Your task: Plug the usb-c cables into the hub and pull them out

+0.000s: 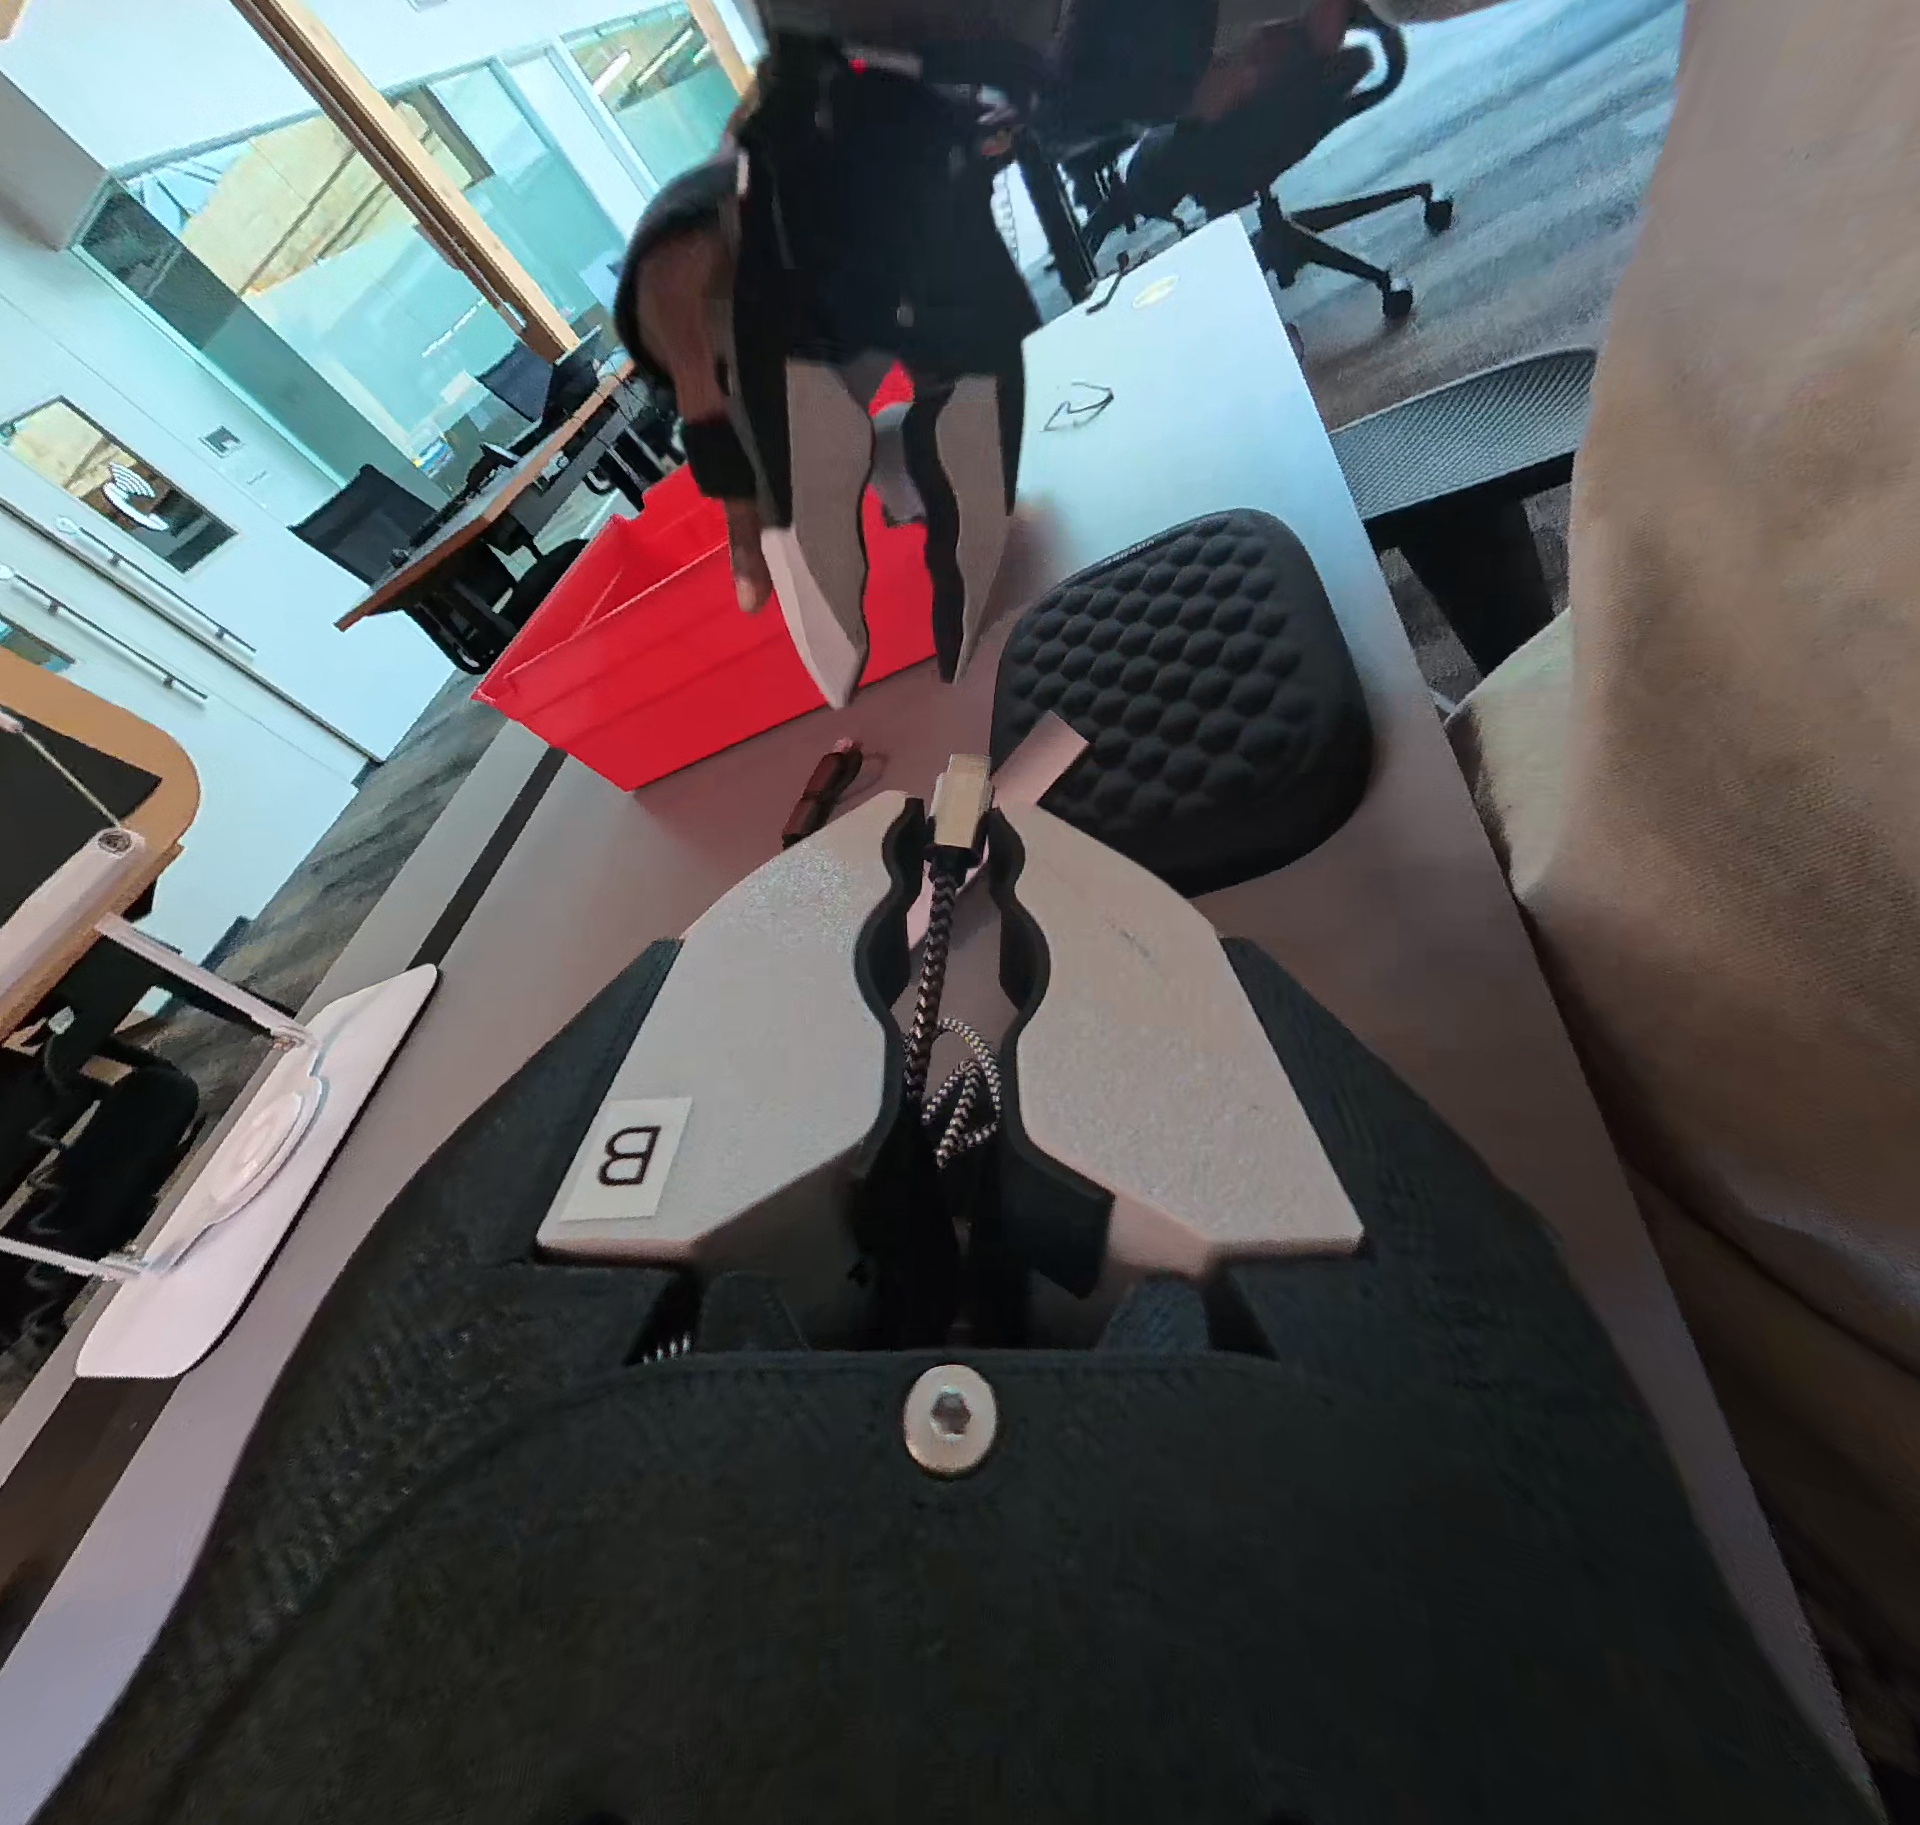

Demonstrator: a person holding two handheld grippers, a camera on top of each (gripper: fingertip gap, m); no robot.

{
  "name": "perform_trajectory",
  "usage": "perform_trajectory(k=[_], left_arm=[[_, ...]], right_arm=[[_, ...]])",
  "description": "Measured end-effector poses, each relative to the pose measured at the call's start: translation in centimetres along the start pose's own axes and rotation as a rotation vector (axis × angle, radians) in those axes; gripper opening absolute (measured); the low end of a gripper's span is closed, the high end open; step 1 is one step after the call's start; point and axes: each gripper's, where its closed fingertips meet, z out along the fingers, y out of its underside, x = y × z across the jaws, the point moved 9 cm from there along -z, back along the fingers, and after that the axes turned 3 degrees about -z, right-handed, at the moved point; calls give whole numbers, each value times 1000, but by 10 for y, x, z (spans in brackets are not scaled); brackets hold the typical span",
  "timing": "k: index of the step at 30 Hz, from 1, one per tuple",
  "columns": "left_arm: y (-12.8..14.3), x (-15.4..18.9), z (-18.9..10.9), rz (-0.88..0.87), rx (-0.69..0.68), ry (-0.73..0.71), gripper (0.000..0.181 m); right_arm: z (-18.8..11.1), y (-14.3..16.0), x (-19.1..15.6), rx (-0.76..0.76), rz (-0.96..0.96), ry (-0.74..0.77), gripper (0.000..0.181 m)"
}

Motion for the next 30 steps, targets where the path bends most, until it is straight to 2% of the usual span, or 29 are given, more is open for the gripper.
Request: perform_trajectory(k=[5,8,10,14,16,18,19,23,27,30], left_arm=[[1,2,-1,2,22,4,10],[1,2,-5,3,56,3,9],[2,2,-7,-7,91,8,9],[2,2,-10,-15,128,11,9],[3,2,-12,-17,136,10,9],[5,2,-12,-26,138,6,10],[6,1,-12,-31,131,0,10],[8,-1,-12,-41,99,-30,10],[8,-2,-10,-47,102,-34,10],[7,-1,-9,-39,99,-36,10]], right_arm=[[24,-7,22,51,-246,-118,37],[38,-13,22,88,-415,-173,42],[48,-10,21,88,-535,-164,52],[63,-10,17,163,-597,-143,57],[68,-13,16,175,-605,-126,45],[70,-13,19,186,-547,-91,16],[68,-14,20,194,-500,-89,10],[48,-17,33,96,-166,-134,8],[-1,-24,52,-116,163,-130,9],[-42,-38,50,-162,360,-268,9]])
